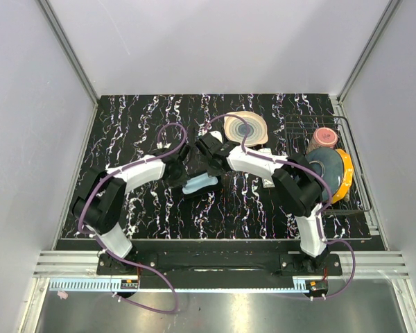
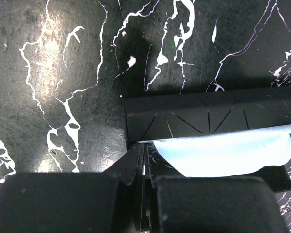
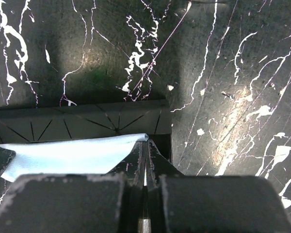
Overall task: Organize the sunglasses
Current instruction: Place the folded cleaning cloth in the sunglasses case, then smooth out the folded cleaning cloth near the sunglasses case, then pick up the sunglasses from the center of the board.
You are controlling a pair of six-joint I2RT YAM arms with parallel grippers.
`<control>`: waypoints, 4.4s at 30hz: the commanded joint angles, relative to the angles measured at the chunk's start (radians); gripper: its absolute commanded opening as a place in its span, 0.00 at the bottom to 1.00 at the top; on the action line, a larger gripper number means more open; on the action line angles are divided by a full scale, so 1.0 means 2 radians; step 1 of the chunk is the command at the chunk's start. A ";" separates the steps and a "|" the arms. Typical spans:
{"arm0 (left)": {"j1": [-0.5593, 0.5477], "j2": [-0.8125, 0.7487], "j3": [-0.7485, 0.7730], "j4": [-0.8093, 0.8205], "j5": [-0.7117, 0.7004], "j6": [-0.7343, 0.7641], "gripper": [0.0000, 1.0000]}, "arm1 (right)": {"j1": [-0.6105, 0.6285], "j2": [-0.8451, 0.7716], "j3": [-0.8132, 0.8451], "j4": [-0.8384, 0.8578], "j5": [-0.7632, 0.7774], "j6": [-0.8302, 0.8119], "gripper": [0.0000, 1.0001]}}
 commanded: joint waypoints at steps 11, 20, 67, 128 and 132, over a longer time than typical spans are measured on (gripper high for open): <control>-0.001 0.018 0.019 0.007 -0.037 0.004 0.00 | -0.007 0.020 -0.013 0.035 0.032 0.004 0.00; -0.001 0.030 0.034 0.008 -0.049 0.006 0.00 | -0.008 0.013 -0.027 0.057 0.062 0.018 0.00; -0.001 -0.014 0.082 -0.050 -0.022 -0.011 0.04 | -0.008 -0.006 -0.019 0.084 -0.066 0.001 0.03; 0.147 -0.098 0.111 -0.023 0.063 0.106 0.72 | -0.127 0.201 0.439 -0.145 0.004 -0.052 0.68; 0.154 -0.089 0.116 -0.016 0.069 0.112 0.73 | -0.133 0.220 0.458 -0.169 -0.009 -0.045 0.67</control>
